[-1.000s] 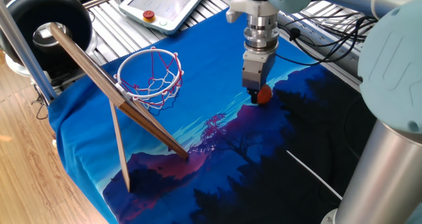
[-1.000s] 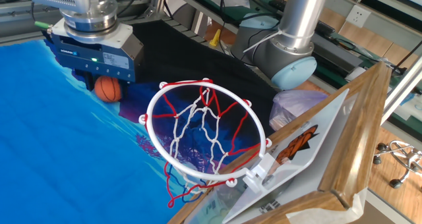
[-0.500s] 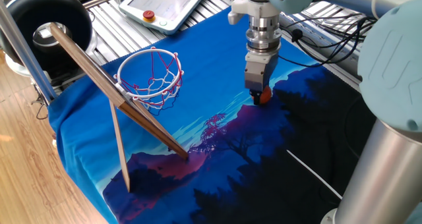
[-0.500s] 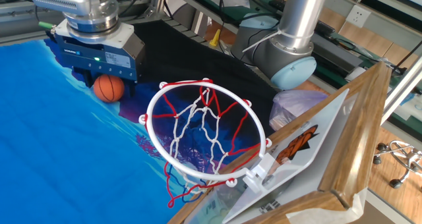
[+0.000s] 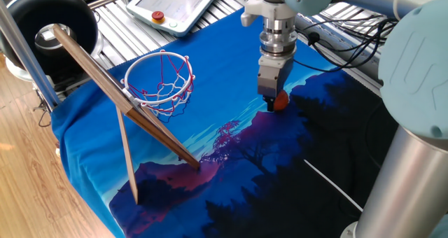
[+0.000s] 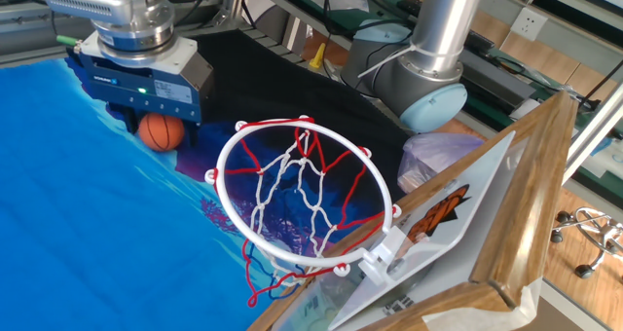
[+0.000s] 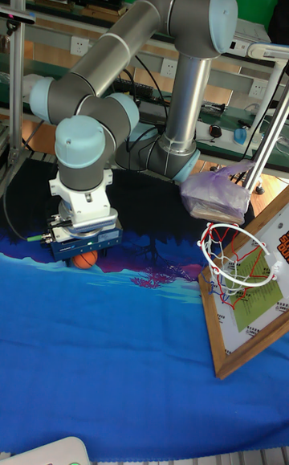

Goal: Grab a basketball, release it and shoot it into the basket

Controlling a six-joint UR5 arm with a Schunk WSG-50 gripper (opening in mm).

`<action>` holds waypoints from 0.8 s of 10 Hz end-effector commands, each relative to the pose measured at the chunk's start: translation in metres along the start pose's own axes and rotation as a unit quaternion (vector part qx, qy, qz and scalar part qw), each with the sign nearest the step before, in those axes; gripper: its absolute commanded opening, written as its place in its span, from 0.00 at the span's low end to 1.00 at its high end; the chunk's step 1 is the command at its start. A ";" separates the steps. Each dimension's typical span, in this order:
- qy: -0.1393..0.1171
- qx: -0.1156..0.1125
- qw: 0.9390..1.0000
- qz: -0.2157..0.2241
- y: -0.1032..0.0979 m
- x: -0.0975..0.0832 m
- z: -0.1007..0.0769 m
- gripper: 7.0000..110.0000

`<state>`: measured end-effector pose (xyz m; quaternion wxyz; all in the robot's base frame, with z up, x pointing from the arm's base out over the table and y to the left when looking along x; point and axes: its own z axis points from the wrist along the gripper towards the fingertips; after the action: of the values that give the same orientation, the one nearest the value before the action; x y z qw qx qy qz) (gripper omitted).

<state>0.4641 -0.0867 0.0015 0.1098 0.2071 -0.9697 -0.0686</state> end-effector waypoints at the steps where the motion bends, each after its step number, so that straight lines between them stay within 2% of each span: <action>1: -0.005 -0.001 1.000 0.007 0.002 -0.002 0.003 0.57; 4: -0.005 -0.001 1.000 0.006 0.000 0.000 0.010 0.57; 8: -0.001 -0.008 1.000 0.013 0.004 0.004 0.006 0.57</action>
<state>0.4588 -0.0861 -0.0051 0.1108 0.2001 -0.9710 -0.0691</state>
